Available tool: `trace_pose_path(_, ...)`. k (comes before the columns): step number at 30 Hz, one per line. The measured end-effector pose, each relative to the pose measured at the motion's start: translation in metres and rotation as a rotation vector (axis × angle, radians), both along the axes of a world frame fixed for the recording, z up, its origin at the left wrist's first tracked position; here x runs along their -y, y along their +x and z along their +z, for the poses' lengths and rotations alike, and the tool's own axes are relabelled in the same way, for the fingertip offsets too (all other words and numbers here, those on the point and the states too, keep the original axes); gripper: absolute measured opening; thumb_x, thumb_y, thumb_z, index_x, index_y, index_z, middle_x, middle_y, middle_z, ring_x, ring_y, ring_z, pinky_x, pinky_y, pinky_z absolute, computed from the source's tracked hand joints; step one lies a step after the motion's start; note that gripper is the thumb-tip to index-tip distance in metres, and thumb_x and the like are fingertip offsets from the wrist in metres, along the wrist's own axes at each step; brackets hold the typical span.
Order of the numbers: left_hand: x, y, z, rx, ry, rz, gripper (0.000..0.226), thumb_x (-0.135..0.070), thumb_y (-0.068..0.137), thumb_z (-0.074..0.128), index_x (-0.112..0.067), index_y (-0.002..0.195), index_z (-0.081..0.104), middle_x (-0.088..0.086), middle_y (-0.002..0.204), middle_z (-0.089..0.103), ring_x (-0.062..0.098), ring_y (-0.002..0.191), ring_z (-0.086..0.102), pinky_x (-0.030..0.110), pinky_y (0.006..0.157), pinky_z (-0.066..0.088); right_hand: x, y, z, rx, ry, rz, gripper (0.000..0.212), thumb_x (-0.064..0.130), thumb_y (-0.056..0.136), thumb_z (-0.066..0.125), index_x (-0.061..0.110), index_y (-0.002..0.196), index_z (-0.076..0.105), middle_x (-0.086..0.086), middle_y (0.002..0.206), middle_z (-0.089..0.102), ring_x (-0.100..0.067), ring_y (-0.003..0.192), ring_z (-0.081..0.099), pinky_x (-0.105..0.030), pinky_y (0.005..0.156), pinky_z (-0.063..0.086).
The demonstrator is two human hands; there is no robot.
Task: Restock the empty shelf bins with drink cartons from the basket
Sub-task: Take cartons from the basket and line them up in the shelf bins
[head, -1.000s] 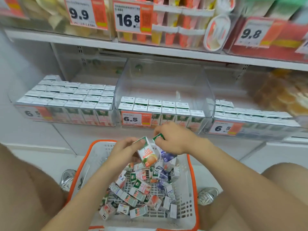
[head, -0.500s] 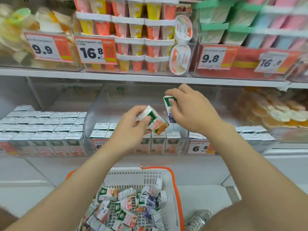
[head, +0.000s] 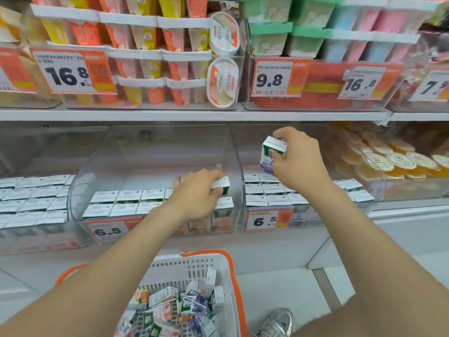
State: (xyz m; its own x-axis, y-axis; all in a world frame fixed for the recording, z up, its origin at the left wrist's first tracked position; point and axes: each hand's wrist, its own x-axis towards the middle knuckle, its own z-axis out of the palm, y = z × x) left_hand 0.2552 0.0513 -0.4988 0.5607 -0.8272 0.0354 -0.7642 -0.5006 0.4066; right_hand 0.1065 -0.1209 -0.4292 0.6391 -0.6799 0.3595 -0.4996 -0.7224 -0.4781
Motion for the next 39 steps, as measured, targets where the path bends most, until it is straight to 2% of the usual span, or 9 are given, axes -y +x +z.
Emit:
trace_pose_path(5,0.004,0.001,0.005,-0.022,0.181,-0.039,0.039,-0.027,0.104,0.034,-0.029,0.136,0.057,0.001,0.139,0.062,0.030,0.128,0.053,0.048,0.102,0.034,0.018,-0.011,0.000,-0.075,0.040,0.024,0.068,0.003,0.092,0.071,0.010,0.154,0.042,-0.018,0.146,0.050,-0.036,0.134,0.047,-0.036,0.103,0.039)
trace_pose_path(7,0.008,0.001,0.008,0.000,0.175,-0.031,0.040,-0.030,0.105,0.032,-0.020,0.134,0.057,0.005,0.140,0.059,0.030,0.129,0.053,0.049,0.108,0.036,0.027,-0.014,-0.002,-0.107,0.033,0.013,0.067,0.001,0.095,0.067,0.010,0.155,0.040,-0.020,0.145,0.045,-0.038,0.133,0.045,-0.037,0.102,0.038)
trace_pose_path(15,0.032,-0.035,0.023,0.068,-0.421,-0.068,0.028,-0.030,0.108,0.037,-0.023,0.130,0.051,-0.002,0.130,0.047,0.027,0.116,0.055,0.049,0.103,0.044,0.071,-0.025,-0.026,-0.298,0.058,0.016,0.062,-0.011,0.091,0.060,0.016,0.146,0.049,-0.016,0.136,0.044,-0.041,0.119,0.052,-0.043,0.097,0.044)
trace_pose_path(19,0.041,-0.050,0.003,0.119,-0.216,-0.177,0.039,-0.038,0.107,0.039,-0.021,0.140,0.052,0.001,0.165,0.026,0.021,0.156,0.014,0.049,0.119,0.024,0.069,-0.019,-0.034,-0.441,0.104,0.136,0.059,-0.011,0.093,0.053,0.014,0.146,0.055,-0.014,0.147,0.053,-0.034,0.137,0.047,-0.041,0.109,0.043)
trace_pose_path(22,0.041,-0.053,-0.015,0.215,-0.107,-0.194,0.036,-0.029,0.102,0.038,-0.023,0.132,0.057,-0.001,0.171,0.009,0.021,0.159,-0.016,0.054,0.122,0.015,0.072,-0.014,-0.037,-0.478,0.222,0.135,0.060,-0.008,0.093,0.042,0.015,0.146,0.056,-0.014,0.147,0.055,-0.034,0.116,0.065,-0.041,0.087,0.056)
trace_pose_path(29,0.040,-0.057,-0.012,0.292,-0.014,-0.158,0.043,-0.032,0.100,0.032,-0.026,0.135,0.056,0.000,0.167,0.010,0.024,0.159,-0.018,0.064,0.122,0.015,0.073,0.000,-0.049,-0.489,0.285,0.066,0.051,-0.002,0.089,0.037,0.000,0.132,0.065,-0.021,0.130,0.064,-0.041,0.103,0.060,-0.041,0.081,0.052)
trace_pose_path(31,0.040,-0.056,-0.014,0.298,-0.017,-0.157,0.042,-0.029,0.102,0.036,-0.023,0.140,0.051,0.001,0.169,0.008,0.024,0.159,-0.017,0.065,0.122,0.016,0.071,0.005,-0.053,-0.396,0.284,0.075,0.044,0.001,0.087,0.037,-0.008,0.117,0.068,-0.025,0.121,0.069,-0.047,0.108,0.062,-0.053,0.091,0.056)
trace_pose_path(34,0.037,-0.055,-0.018,0.311,-0.036,-0.157,0.058,-0.035,0.106,0.031,-0.018,0.160,0.023,0.000,0.173,-0.008,0.021,0.160,-0.017,0.062,0.125,0.013,0.069,0.014,-0.057,-0.275,0.240,0.059,0.034,0.014,0.094,0.037,-0.002,0.089,0.066,-0.017,0.091,0.069,-0.043,0.088,0.060,-0.046,0.080,0.053)
trace_pose_path(39,0.030,-0.048,-0.019,0.347,-0.003,-0.199,0.079,-0.062,0.104,0.014,-0.018,0.166,-0.008,-0.003,0.172,-0.023,0.018,0.159,-0.020,0.058,0.126,-0.001,0.061,0.015,-0.064,-0.502,0.155,0.099,0.038,0.032,0.100,0.034,0.013,0.074,0.056,-0.009,0.081,0.061,-0.035,0.085,0.056,-0.039,0.075,0.039)
